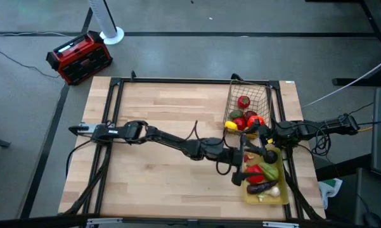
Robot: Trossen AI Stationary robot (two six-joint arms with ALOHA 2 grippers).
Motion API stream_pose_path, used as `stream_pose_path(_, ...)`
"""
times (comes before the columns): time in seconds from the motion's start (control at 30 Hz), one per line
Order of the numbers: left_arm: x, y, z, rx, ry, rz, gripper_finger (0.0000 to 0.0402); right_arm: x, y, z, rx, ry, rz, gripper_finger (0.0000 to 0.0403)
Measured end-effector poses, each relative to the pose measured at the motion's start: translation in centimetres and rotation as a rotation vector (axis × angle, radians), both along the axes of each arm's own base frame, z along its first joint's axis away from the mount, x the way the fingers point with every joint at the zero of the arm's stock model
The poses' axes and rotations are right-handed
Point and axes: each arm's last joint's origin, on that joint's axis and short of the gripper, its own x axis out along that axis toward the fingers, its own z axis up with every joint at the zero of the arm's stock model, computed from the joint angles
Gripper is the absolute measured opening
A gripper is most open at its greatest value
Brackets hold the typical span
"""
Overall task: Sort produce into baskets
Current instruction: Return to Home Position
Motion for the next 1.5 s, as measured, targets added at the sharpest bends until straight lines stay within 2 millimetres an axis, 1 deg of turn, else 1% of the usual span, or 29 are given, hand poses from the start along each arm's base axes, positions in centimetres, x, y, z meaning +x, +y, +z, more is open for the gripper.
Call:
stream_pose_path(0.1,-1.0,0.5,3.1,0.028,0.054,0.052,0.0386,0.0,0.0,0.0,0.0,0.0,0.0,0.039)
stream_pose_path(0.2,-2.3,2.3,5.9,0.035,0.163,0.135,0.0386,0.0,0.0,0.0,0.0,0.0,0.0,0.039)
stream_pose_path(0.27,-3.4,3.7,7.5,0.037,0.25,0.158,0.0386,0.0,0.0,0.0,0.0,0.0,0.0,0.039)
stream_pose_path(0.37,-5.2,5.7,9.2,0.053,0.369,0.142,0.0386,0.0,0.0,0.0,-0.001,0.0,0.0,0.039)
stream_pose_path(0.47,-6.9,8.0,10.6,-0.007,0.468,0.125,0.0386,0.0,0.0,0.0,0.0,0.0,0.0,0.039)
stream_pose_path(0.57,-8.7,10.5,11.6,-0.049,0.533,0.178,0.0386,-0.1,0.0,0.0,0.002,-0.005,0.0,0.039)
stream_pose_path(0.63,-9.7,11.6,11.6,-0.054,0.565,0.208,0.0386,-0.3,0.0,0.1,0.003,-0.011,0.0,0.039)
stream_pose_path(0.67,-10.5,11.8,11.6,-0.054,0.586,0.212,0.0386,-0.4,-0.1,0.2,0.006,-0.022,0.0,0.039)
stream_pose_path(0.8,-13.5,11.6,11.0,-0.048,0.63,0.214,0.0386,-1.5,-0.3,0.7,0.021,-0.102,0.0,0.039)
stream_pose_path(0.83,-14.5,11.5,11.1,-0.048,0.614,0.219,0.0386,-1.7,-0.3,0.8,0.025,-0.125,-0.001,0.039)
stream_pose_path(0.93,-17.6,11.5,10.4,-0.06,0.583,0.259,0.0386,-2.0,-0.4,1.0,0.03,-0.155,-0.001,0.039)
stream_pose_path(1.07,-22.8,11.4,9.2,-0.107,0.503,0.266,0.0386,-1.9,-0.4,0.5,0.026,-0.141,-0.007,0.039)
stream_pose_path(1.13,-25.4,11.3,8.2,-0.138,0.457,0.262,0.0386,-1.7,-0.3,-0.6,0.017,-0.102,-0.008,0.039)
stream_pose_path(1.3,-31.5,11.1,4.8,-0.217,0.377,0.241,0.0386,-1.5,-0.3,-0.6,0.025,-0.14,-0.009,0.039)
stream_pose_path(1.43,-35.3,10.7,2.0,-0.268,0.309,0.208,0.0386,-1.4,-0.3,-0.6,0.026,-0.145,-0.009,0.039)
stream_pose_path(1.5,-36.6,10.5,0.7,-0.29,0.286,0.189,0.0386,-1.5,-0.3,-0.6,0.026,-0.143,-0.009,0.039)
